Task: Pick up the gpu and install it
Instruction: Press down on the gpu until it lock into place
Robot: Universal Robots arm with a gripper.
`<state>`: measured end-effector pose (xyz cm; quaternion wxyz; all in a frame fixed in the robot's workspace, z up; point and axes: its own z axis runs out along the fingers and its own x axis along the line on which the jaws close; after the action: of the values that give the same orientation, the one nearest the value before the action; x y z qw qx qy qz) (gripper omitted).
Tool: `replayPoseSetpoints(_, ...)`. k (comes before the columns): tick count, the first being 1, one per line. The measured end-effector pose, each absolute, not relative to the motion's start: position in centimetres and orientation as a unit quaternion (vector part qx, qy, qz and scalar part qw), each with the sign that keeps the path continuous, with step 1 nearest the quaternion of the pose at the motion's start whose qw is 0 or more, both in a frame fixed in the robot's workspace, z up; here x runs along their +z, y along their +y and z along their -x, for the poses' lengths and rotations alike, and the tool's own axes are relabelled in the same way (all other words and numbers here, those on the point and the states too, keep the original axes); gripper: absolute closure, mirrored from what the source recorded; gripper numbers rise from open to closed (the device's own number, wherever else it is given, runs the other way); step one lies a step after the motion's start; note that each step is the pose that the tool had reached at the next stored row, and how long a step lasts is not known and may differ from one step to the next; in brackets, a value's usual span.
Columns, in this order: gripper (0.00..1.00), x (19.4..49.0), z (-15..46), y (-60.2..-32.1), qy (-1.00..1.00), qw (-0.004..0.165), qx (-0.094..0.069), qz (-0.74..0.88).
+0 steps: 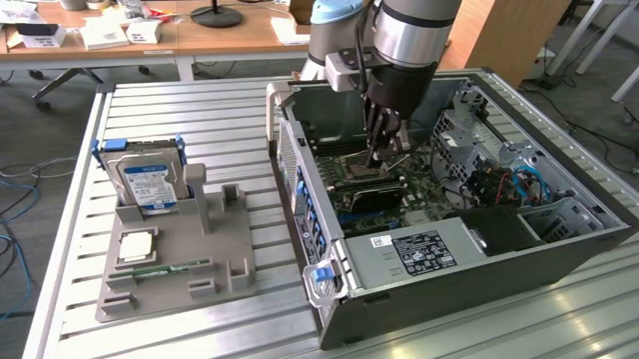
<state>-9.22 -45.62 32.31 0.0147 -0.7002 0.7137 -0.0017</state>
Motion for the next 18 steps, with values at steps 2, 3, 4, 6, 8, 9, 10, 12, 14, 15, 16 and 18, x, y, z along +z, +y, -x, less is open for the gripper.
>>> replayPoseSetpoints(2, 0.89, 31.9, 9.2, -45.6, 0.715, 0.015, -0.002, 0.699)
replayPoseSetpoints(3, 0.89, 31.8, 9.2, -45.6, 0.715, 0.015, -0.002, 0.699)
replayPoseSetpoints(4, 0.89, 31.6, 9.2, -45.6, 0.716, 0.015, -0.002, 0.698)
replayPoseSetpoints(6, 0.89, 31.2, 9.2, -45.6, 0.717, 0.015, -0.002, 0.697)
replayPoseSetpoints(8, 0.89, 30.8, 9.2, -45.6, 0.717, 0.015, -0.002, 0.697)
replayPoseSetpoints(9, 0.89, 30.7, 9.2, -45.6, 0.718, 0.015, -0.002, 0.696)
replayPoseSetpoints(10, 0.89, 30.5, 9.2, -45.6, 0.718, 0.015, -0.002, 0.696)
replayPoseSetpoints(12, 0.89, 30.1, 9.2, -45.6, 0.719, 0.015, -0.002, 0.695)
replayPoseSetpoints(14, 0.89, 29.8, 9.2, -45.6, 0.720, 0.015, -0.002, 0.694)
replayPoseSetpoints(15, 0.89, 29.6, 9.2, -45.6, 0.720, 0.015, -0.002, 0.694)
replayPoseSetpoints(16, 0.89, 29.4, 9.2, -45.6, 0.721, 0.015, -0.002, 0.693)
replayPoseSetpoints(18, 0.89, 29.0, 9.2, -45.6, 0.721, 0.015, -0.002, 0.693)
